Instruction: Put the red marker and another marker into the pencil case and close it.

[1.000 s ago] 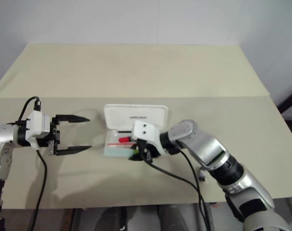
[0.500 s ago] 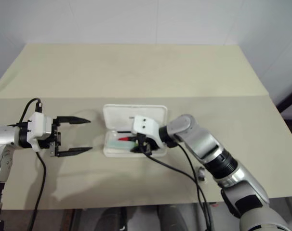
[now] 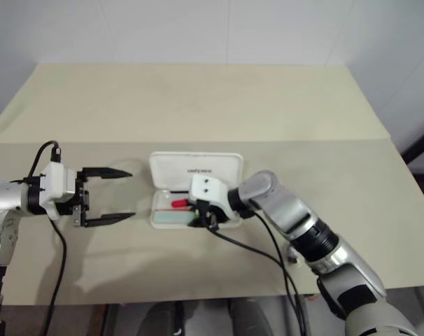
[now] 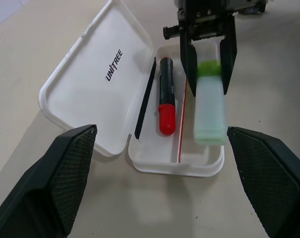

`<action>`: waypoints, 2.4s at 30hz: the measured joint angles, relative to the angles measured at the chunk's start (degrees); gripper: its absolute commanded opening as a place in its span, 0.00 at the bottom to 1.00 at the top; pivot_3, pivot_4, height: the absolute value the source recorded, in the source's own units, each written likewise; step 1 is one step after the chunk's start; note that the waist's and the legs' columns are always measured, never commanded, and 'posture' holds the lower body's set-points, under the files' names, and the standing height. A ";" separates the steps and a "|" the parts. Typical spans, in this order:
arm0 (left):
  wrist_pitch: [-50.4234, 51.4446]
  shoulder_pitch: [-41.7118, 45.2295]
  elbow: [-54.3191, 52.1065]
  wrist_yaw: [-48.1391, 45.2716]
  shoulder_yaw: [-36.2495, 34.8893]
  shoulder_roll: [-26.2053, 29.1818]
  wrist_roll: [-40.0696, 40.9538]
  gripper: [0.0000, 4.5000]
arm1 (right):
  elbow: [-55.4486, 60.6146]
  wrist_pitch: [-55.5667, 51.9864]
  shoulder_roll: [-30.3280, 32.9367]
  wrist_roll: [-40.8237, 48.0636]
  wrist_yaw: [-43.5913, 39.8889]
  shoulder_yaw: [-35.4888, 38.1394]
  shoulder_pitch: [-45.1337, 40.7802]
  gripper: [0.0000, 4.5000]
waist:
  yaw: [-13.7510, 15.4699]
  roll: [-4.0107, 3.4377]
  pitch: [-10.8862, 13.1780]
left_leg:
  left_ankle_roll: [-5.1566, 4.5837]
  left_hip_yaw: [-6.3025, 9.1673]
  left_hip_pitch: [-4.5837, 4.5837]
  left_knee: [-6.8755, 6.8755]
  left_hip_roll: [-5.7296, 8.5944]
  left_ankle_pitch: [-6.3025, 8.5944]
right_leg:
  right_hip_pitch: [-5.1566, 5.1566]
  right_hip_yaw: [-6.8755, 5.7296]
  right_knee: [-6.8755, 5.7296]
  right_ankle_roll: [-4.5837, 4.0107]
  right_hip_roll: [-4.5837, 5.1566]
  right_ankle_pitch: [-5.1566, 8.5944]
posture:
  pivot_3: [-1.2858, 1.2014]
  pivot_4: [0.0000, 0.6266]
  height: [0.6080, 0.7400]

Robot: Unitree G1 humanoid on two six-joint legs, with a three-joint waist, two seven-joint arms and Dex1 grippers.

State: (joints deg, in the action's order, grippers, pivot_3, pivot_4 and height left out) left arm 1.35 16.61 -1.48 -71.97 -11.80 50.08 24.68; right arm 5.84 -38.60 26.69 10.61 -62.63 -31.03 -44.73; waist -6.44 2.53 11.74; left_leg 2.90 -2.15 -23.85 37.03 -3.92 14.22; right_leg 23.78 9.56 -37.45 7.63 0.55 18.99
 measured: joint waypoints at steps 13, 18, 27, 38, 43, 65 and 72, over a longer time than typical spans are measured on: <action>0.64 -0.40 -0.57 0.80 -0.76 0.01 0.02 1.00 | -1.95 2.30 -2.39 -0.14 -1.14 1.46 -2.80 1.00 | -0.08 0.00 0.00 | 0.00 0.01 0.00 0.00 0.00 0.00 | 0.01 -0.01 -0.04 0.00 -0.01 0.00 | 0.52 0.24 1.00; 1.76 0.54 -2.20 0.80 0.39 -0.68 0.60 1.00 | 2.05 0.61 0.88 2.79 -2.90 6.67 -4.06 1.00 | 0.35 0.01 0.00 | 0.00 0.07 -0.06 0.00 0.01 0.00 | -0.01 -0.09 0.03 0.01 0.03 0.00 | 0.52 0.24 1.00; 5.11 5.16 -4.92 0.85 7.63 -6.89 1.88 1.00 | 18.49 -15.77 17.14 14.19 -2.70 21.34 7.20 1.00 | 1.72 0.01 -0.01 | 0.00 0.08 -0.13 0.02 0.03 0.00 | 0.00 -0.09 0.07 0.02 0.02 0.00 | 0.52 0.24 1.00; 8.82 7.91 -5.47 0.78 15.53 -15.30 2.21 1.00 | 30.75 -49.30 28.76 20.39 12.30 51.49 21.73 1.00 | 1.72 0.02 -0.02 | -0.04 0.07 -0.10 0.04 0.09 -0.02 | -0.03 0.05 0.10 0.10 0.01 -0.04 | 0.52 0.24 1.00; 7.77 9.99 -3.69 -2.25 17.48 -16.05 2.05 1.00 | 34.65 -53.63 26.14 32.70 24.21 61.45 32.34 1.00 | 1.87 0.13 -0.09 | -0.06 0.10 -0.09 0.08 0.10 -0.03 | -0.12 0.06 0.18 0.13 -0.01 -0.06 | 0.52 0.24 1.00; 4.82 14.38 2.22 -5.50 19.14 -17.87 1.21 1.00 | 39.42 -2.06 47.86 101.54 100.59 54.63 72.34 1.00 | 1.84 0.32 -0.25 | -0.31 0.12 -0.21 0.09 0.14 -0.10 | -0.35 0.24 0.71 0.34 0.06 -0.20 | 0.52 0.24 1.00; 4.89 13.82 1.40 -5.02 18.58 -16.42 1.20 1.00 | 39.14 0.30 49.59 101.57 101.80 45.60 67.89 1.00 | 1.84 0.32 -0.25 | -0.31 0.12 -0.21 0.06 0.10 -0.10 | -0.33 0.23 0.69 0.25 0.05 -0.16 | 0.52 0.24 1.00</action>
State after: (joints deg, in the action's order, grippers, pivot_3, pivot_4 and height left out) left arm 6.24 30.43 -0.08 -77.00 6.78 33.67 25.89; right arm 44.98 -38.30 76.28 112.19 39.17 14.57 23.16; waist -4.59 2.84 11.50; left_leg 2.59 -2.03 -24.06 37.10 -3.82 14.12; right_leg 23.45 9.79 -36.76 7.88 0.61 18.83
